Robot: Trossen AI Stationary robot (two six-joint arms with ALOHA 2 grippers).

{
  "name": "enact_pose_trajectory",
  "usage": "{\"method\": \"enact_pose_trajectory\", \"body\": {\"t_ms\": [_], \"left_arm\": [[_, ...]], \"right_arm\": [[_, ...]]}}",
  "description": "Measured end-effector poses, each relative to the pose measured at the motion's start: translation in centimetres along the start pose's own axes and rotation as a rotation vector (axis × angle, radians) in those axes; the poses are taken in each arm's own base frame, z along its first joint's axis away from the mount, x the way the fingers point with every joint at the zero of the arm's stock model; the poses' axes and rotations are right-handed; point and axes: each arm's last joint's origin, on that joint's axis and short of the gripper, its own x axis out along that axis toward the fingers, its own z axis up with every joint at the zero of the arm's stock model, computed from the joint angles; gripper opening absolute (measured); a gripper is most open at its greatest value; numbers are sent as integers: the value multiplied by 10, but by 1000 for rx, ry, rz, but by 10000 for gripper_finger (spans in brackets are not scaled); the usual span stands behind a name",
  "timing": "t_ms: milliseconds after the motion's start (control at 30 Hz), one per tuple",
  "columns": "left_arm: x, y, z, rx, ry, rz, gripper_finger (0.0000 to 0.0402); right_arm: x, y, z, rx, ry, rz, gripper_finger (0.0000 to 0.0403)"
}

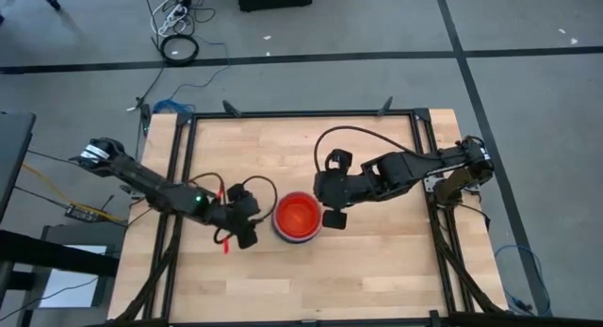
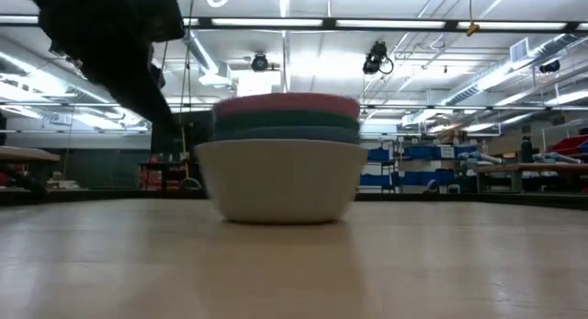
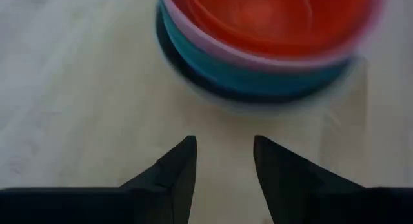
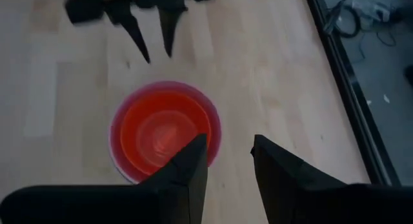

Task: Nest bowls inside each other
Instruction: Move the stacked bowls from the middle left to the center of the table

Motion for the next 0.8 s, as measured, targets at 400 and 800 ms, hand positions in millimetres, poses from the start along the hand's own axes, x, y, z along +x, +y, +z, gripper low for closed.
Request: {"method": "enact_pose_trajectory", "body": {"t_ms": [400, 800], "left_arm": [[-21, -10, 12, -37, 151, -83, 163], [-22, -11, 17, -20, 99, -58, 163]], "right_arm": [[37, 17, -55, 63, 426, 200, 112], [107, 65, -106, -11, 293, 516, 110]]}}
